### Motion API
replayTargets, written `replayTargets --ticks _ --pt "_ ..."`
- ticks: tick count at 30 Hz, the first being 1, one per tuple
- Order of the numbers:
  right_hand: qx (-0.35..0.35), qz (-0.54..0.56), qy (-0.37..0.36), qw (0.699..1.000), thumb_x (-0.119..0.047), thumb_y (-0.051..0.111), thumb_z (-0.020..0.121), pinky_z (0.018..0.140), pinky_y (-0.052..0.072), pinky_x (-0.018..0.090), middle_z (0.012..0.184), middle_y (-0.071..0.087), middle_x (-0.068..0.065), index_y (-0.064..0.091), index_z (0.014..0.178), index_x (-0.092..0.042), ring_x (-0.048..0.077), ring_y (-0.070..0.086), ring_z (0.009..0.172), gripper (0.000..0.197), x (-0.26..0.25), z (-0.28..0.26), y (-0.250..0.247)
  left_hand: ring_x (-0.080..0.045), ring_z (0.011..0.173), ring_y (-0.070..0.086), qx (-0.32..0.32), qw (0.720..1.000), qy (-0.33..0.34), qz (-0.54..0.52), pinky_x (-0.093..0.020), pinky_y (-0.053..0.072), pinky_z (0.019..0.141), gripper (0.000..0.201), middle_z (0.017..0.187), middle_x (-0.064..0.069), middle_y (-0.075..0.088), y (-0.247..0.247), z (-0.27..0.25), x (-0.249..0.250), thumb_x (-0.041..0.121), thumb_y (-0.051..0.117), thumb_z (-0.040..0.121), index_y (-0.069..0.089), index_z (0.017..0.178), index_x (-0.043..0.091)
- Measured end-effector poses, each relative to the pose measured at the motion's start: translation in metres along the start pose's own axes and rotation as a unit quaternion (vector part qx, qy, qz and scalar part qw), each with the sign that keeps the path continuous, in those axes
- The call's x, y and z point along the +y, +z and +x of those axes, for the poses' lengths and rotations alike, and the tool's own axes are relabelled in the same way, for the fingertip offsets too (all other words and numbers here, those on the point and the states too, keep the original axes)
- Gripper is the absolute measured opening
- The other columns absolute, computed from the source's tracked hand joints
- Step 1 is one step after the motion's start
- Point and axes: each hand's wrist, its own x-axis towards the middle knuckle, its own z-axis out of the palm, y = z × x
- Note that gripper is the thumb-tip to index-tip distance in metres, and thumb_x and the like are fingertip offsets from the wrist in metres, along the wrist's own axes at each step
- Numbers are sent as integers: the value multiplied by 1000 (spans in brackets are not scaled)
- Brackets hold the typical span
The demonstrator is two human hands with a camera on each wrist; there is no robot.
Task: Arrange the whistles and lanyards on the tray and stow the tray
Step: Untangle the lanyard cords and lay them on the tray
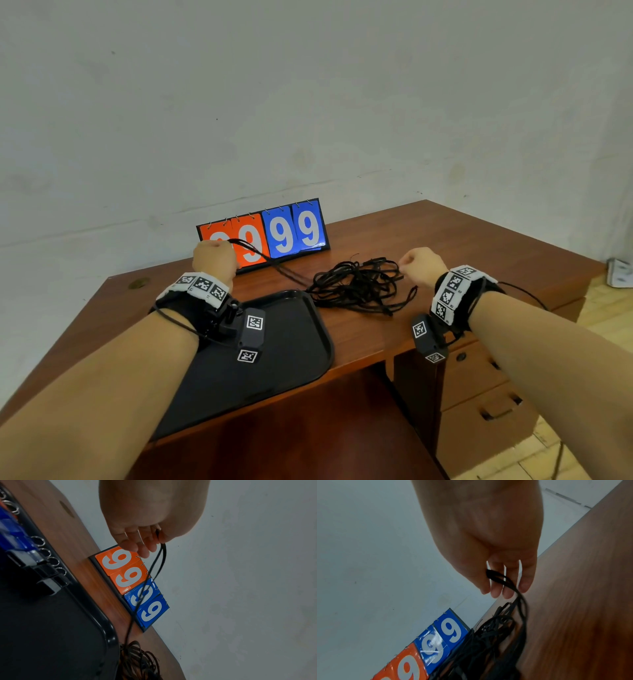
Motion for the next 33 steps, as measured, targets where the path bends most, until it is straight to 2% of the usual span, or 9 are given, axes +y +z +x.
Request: replayTargets --ticks 2,6,9,11,16,20,24,28,33 --pt "-21 -11 -13 1000 -12 63 90 78 46 27 114 68 9 68 113 -14 22 62 97 24 -5 -1 7 -27 70 63 -38 999 29 13 -33 49 63 18 76 -9 61 0 -10 4 12 46 93 61 83 11" --pt "-54 12 -90 994 -11 60 91 84 44 26 120 64 4 63 122 -15 19 59 100 32 -42 -12 18 -19 69 63 -160 984 59 58 -30 49 59 11 89 -6 64 3 -29 17 15 51 97 62 98 12" --pt "-80 46 -159 983 -16 63 90 86 51 27 121 63 -1 55 133 -20 14 62 100 44 -77 -23 32 -17 68 66 -234 964 91 87 -30 51 62 9 92 -5 66 6 -41 26 16 54 98 61 93 17" --pt "-112 89 -194 971 -19 64 91 84 55 29 128 60 -1 42 144 -26 14 65 102 58 -99 -32 44 -16 67 68 -264 954 108 96 -30 52 62 9 90 -5 69 6 -47 31 16 56 97 63 91 18" --pt "-194 151 -278 928 -21 65 92 109 40 34 148 47 1 32 151 -28 17 47 133 68 -155 -58 63 -15 69 68 -281 945 132 106 -29 53 62 8 89 -4 71 -6 -54 43 16 61 94 66 88 18" --pt "-185 159 -312 918 -24 60 94 85 44 21 114 69 0 56 133 -22 -4 60 94 39 -183 -76 66 -15 64 66 -236 958 131 96 -26 51 56 8 86 -9 72 -36 -51 44 12 63 91 71 90 10" --pt "-178 166 -287 926 -18 53 99 76 51 26 72 66 2 61 127 -16 7 59 66 29 -189 -83 76 -18 60 64 -172 979 95 47 -28 48 53 6 82 -10 69 -76 -41 32 6 65 89 71 88 8" --pt "-203 184 -249 929 -15 50 101 58 50 19 70 60 -2 63 122 -15 7 54 54 25 -184 -89 82 -15 57 60 -137 991 10 -2 -25 45 51 5 78 -8 65 -122 -29 7 9 65 92 69 94 7" --pt "-203 196 -213 936 -12 54 99 54 46 23 72 59 2 69 103 -21 9 46 50 18 -168 -96 84 -14 57 58 -106 992 -61 -15 -22 43 46 4 79 -5 63 -166 -26 -31 9 64 92 66 92 11"
